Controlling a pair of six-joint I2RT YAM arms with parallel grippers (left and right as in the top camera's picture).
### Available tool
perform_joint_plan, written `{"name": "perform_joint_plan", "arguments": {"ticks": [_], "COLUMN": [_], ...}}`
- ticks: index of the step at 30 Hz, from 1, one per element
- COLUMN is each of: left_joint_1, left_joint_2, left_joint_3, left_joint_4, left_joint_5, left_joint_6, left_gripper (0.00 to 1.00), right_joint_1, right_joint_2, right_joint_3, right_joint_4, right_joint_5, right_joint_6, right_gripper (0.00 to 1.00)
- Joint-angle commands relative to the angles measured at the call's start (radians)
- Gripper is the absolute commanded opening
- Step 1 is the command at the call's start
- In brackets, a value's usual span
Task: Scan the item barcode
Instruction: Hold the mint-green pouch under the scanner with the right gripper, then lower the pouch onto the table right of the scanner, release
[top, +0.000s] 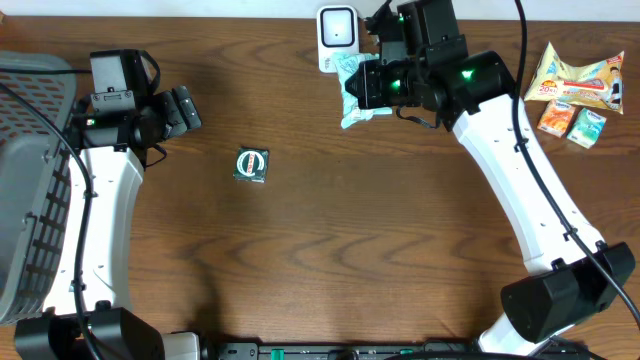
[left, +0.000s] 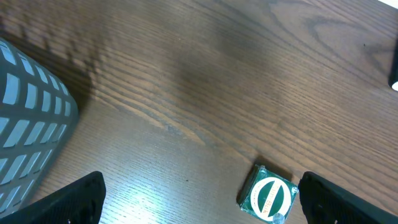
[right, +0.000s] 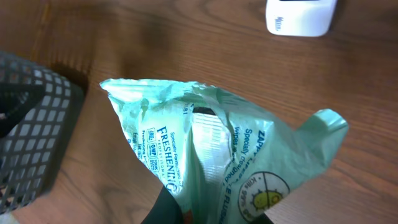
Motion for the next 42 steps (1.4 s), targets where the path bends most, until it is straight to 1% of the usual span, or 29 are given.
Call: {"name": "perform_joint_plan", "arguments": {"ticks": [1, 4, 8, 36, 40, 42], "left_joint_1": [0.003, 0.003, 0.003, 0.003, 0.003, 0.003], "left_joint_2": [0.005, 0.005, 0.005, 0.005, 0.005, 0.005], "left_joint_3": [-0.005, -0.005, -0.005, -0.005, -0.005, -0.005], "left_joint_4": [-0.003, -0.003, -0.003, -0.003, -0.003, -0.003], "left_joint_5": [-0.006, -0.006, -0.006, -0.006, -0.006, -0.006], "left_joint_6": [-0.008, -0.008, -0.008, -0.008, -0.008, -0.008], "left_gripper": [0.98, 0.98, 0.98, 0.98, 0.98, 0.98], "right_joint_1": [0.005, 0.003, 0.001, 0.001, 0.003, 0.006], "right_joint_2": [-0.01, -0.01, -0.01, -0.01, -0.007, 0.002], "right_joint_3": [0.005, 0.005, 0.005, 0.005, 0.004, 0.003], "right_joint_4": [0.019, 0.039, 0.058, 0.056, 0.039, 0.022], "right_joint_5": [-0.05, -0.058, -0.112, -0.11, -0.024, 0.07], "right_joint_6": [-0.038, -0.042, -0.102, -0.101, -0.094, -0.043], "right_gripper": [0.01, 0.01, 0.01, 0.01, 0.01, 0.01]}}
